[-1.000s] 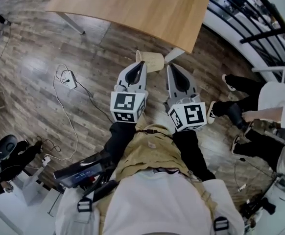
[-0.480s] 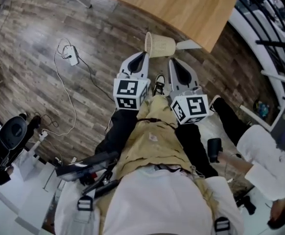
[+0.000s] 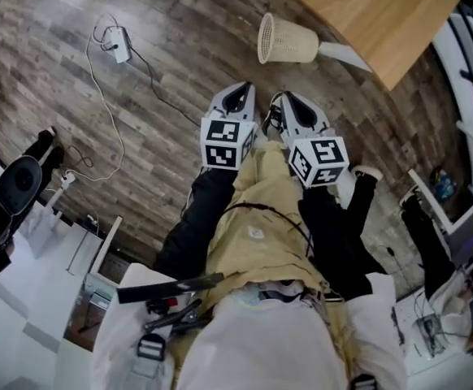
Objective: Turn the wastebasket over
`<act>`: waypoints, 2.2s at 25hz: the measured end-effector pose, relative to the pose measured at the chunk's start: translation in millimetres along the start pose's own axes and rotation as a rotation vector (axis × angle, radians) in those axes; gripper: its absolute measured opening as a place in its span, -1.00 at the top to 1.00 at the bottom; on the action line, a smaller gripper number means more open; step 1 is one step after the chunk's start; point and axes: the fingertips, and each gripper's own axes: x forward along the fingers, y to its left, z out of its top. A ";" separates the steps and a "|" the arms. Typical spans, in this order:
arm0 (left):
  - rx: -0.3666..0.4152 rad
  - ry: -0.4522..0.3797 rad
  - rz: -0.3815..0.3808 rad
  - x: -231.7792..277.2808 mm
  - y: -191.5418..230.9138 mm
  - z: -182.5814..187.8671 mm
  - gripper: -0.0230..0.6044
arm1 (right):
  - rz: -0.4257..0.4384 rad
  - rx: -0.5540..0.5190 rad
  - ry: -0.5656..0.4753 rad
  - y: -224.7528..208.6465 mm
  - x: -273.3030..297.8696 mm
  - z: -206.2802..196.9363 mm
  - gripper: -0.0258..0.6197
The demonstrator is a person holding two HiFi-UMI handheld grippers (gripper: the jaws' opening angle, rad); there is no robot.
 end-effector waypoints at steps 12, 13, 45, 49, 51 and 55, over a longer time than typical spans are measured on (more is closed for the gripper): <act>-0.115 0.194 0.028 105.5 54.5 -151.6 0.92 | -0.045 0.171 0.230 -81.2 125.4 -168.7 0.86; -0.122 0.199 0.030 112.8 58.0 -158.9 0.92 | -0.047 0.176 0.240 -86.9 134.4 -177.9 0.86; -0.142 0.190 0.068 287.2 138.4 -233.7 0.92 | -0.120 0.111 0.369 -248.5 339.2 -278.0 0.85; -0.133 0.183 0.076 295.2 143.8 -236.0 0.92 | -0.181 0.110 0.396 -268.2 354.5 -290.3 0.85; -0.124 0.182 0.074 296.1 145.4 -237.3 0.92 | -0.196 0.118 0.398 -275.2 362.6 -294.4 0.84; -0.118 0.184 0.078 294.1 150.6 -241.7 0.92 | -0.225 0.108 0.408 -284.0 376.5 -297.6 0.72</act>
